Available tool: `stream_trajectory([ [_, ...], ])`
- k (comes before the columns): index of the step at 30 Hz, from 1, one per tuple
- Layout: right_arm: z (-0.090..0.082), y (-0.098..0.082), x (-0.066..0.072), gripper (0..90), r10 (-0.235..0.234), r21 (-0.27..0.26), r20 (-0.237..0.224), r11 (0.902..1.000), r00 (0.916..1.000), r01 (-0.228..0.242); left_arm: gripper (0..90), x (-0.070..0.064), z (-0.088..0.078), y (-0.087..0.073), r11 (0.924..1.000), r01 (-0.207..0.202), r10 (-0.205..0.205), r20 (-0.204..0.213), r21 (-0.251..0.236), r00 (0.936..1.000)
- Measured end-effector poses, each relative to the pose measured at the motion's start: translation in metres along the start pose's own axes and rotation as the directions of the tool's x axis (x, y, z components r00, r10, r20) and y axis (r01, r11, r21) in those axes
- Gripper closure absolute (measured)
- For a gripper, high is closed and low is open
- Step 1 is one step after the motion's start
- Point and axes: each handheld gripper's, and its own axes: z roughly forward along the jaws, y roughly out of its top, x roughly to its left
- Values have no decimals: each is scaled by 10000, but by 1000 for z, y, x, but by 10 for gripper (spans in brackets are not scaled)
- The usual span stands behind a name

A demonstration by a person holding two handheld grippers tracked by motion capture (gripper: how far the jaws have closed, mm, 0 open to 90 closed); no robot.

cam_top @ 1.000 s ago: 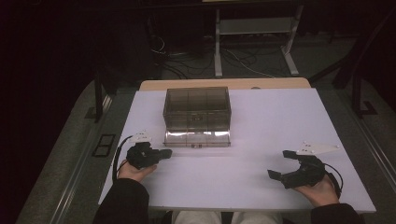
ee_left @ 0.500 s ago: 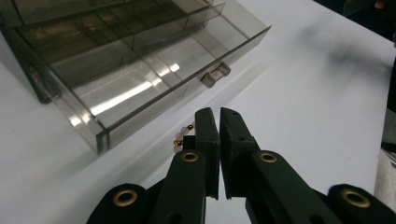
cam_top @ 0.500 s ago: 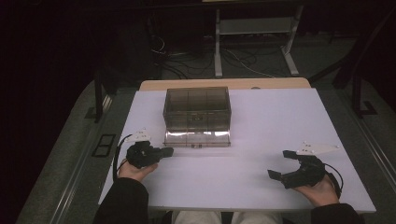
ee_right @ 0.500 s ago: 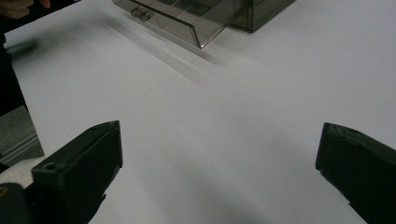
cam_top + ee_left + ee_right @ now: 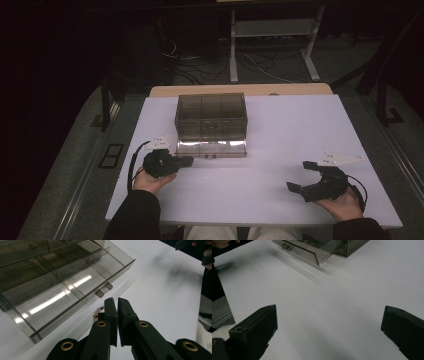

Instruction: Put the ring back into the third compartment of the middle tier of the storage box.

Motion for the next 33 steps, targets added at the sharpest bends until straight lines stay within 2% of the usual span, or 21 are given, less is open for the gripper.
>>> stream_trajectory([
  [7,-1,0,0,0,36,-5,4,10000,10000,-36,860,-3,4,6,10000,-56,56,53,53,10000],
  [27,-1,0,0,0,0,-15,8,10000,10000,0,860,-14,26,28,9975,-654,640,528,256,9966],
  [33,-1,0,0,0,-1,-14,5,10000,10000,1,859,-15,28,32,9972,-702,686,551,274,9961],
])
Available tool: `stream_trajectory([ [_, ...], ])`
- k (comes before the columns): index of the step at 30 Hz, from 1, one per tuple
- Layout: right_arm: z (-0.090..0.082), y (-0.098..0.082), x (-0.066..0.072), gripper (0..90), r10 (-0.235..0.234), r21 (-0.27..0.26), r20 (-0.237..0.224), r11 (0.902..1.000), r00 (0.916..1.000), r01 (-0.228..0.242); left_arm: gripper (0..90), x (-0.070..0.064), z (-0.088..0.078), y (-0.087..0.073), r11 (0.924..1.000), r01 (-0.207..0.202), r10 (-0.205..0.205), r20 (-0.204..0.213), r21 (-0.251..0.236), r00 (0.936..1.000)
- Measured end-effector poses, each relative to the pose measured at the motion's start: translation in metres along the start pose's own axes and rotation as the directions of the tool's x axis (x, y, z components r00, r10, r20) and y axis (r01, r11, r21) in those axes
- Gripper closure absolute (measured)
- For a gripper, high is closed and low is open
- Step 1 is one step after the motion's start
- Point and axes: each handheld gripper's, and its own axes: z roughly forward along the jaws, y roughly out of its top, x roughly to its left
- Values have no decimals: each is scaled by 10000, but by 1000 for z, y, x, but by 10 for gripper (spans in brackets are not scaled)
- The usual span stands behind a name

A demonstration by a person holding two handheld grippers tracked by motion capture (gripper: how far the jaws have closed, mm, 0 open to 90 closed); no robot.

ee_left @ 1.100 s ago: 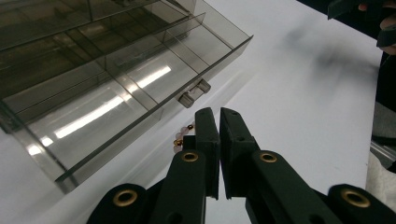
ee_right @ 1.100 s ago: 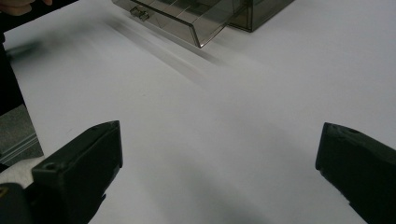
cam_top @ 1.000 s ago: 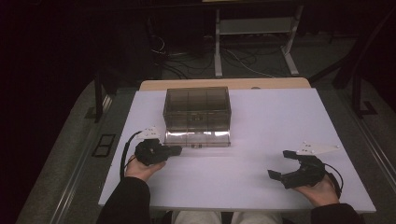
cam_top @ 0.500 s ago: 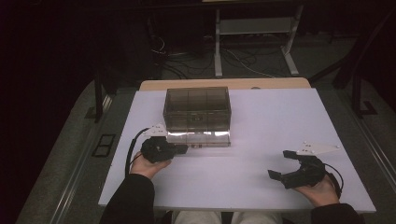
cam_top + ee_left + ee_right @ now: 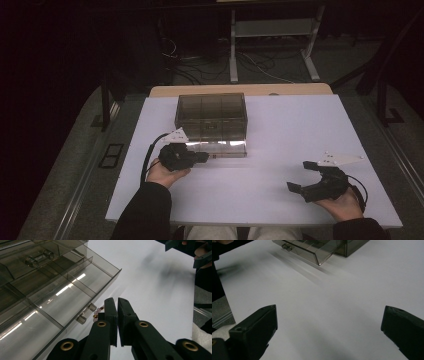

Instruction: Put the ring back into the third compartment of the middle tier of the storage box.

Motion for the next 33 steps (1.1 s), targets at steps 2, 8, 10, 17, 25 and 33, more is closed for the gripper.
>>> stream_trajectory([
  [2,0,0,0,0,0,1,6,10000,10000,0,859,0,0,2,10000,-10,10,7,16,10000],
  [8,0,0,0,0,1,17,12,10000,10000,-1,859,-1,3,9,9999,-117,117,57,-12,9999],
  [10,0,0,0,0,-18,32,-5,10000,10000,18,859,-2,5,11,9998,-206,205,87,73,9998],
  [17,0,0,0,0,-2,8,-4,10000,10000,2,859,-3,11,20,9994,-334,332,152,94,9993],
  [25,0,0,0,0,1,-4,11,10000,10000,-1,859,-2,16,30,9990,-444,442,166,110,9989],
  [33,0,0,0,0,0,-2,12,10000,10000,0,859,-5,21,38,9987,-501,502,304,-43,9983],
])
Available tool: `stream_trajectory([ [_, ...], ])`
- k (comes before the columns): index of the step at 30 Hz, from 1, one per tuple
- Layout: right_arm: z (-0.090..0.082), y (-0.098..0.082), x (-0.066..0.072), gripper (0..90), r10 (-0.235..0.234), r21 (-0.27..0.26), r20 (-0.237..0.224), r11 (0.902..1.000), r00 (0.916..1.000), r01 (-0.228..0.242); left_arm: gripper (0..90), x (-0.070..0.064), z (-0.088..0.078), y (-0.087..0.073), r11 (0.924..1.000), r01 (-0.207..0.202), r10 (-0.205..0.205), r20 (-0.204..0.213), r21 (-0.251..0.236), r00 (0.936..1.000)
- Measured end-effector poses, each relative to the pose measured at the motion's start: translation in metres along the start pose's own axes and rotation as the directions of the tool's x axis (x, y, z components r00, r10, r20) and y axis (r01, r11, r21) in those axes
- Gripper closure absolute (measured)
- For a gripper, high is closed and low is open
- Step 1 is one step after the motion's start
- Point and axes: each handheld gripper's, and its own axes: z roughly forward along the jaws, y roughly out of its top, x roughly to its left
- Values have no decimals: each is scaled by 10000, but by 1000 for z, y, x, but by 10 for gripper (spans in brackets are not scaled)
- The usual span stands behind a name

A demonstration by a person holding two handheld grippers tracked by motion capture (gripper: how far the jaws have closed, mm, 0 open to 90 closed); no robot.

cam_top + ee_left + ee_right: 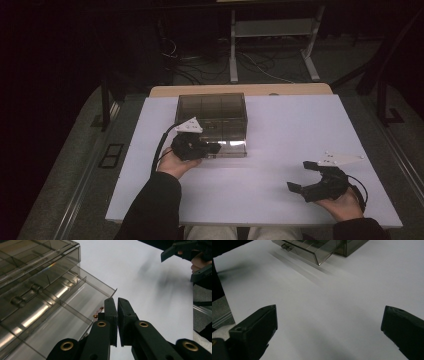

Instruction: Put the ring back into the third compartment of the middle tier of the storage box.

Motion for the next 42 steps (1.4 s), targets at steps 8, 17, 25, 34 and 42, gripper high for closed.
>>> stream_trajectory([
  [8,0,0,0,0,5,3,-2,10000,10000,-5,859,-2,5,8,9999,-149,149,76,5,9999],
  [17,0,0,1,0,53,44,-26,10000,10000,-53,859,0,13,17,9999,-114,114,104,-42,9999],
  [25,-1,0,0,0,63,23,-21,10000,10000,-63,858,5,22,18,9997,175,-172,138,-191,9998],
  [34,0,0,0,0,24,7,-16,10000,10000,-24,859,12,29,17,9986,419,-417,62,-336,9991],
  [42,0,0,0,0,23,5,-16,10000,10000,-23,859,15,38,16,9975,564,-560,85,-430,9984],
])
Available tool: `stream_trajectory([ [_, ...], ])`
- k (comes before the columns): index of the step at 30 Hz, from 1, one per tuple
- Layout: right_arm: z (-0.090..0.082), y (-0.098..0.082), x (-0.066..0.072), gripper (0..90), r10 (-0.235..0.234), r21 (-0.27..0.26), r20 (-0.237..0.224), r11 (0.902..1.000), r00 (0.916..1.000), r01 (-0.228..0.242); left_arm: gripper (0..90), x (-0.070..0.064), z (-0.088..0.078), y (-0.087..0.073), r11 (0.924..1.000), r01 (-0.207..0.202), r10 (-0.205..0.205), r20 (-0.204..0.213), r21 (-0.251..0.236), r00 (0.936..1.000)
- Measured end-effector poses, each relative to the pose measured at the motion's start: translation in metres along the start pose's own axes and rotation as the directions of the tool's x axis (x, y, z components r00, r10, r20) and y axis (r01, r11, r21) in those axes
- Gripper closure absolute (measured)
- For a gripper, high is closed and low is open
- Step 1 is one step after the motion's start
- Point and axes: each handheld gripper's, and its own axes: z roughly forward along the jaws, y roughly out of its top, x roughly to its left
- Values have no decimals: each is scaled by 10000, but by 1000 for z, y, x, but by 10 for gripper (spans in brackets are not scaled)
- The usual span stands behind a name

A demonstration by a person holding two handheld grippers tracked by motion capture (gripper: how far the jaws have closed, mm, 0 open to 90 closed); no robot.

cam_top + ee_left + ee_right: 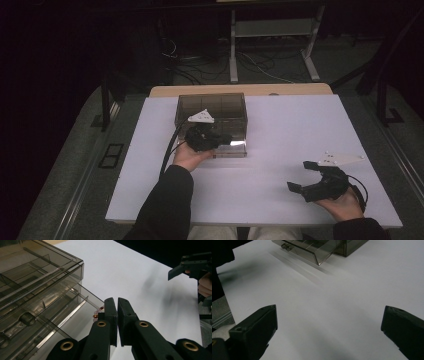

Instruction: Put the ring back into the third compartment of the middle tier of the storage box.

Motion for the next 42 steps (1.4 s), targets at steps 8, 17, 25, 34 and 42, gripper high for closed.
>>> stream_trajectory([
  [8,0,0,0,0,-54,7,-9,10000,10000,54,858,2,9,-3,9999,66,-67,35,86,10000],
  [17,0,0,0,0,-50,15,-8,10000,10000,50,858,4,17,-6,9997,137,-139,66,207,9999],
  [25,0,0,0,0,-59,18,-23,10000,10000,59,858,6,23,-9,9994,244,-245,24,226,9997],
  [34,0,0,0,0,-71,28,-48,10000,10000,71,857,6,28,-10,9989,314,-316,44,352,9995],
  [42,0,0,1,0,-78,40,-55,10000,10000,78,849,6,35,-11,9964,376,-387,137,761,9992],
])
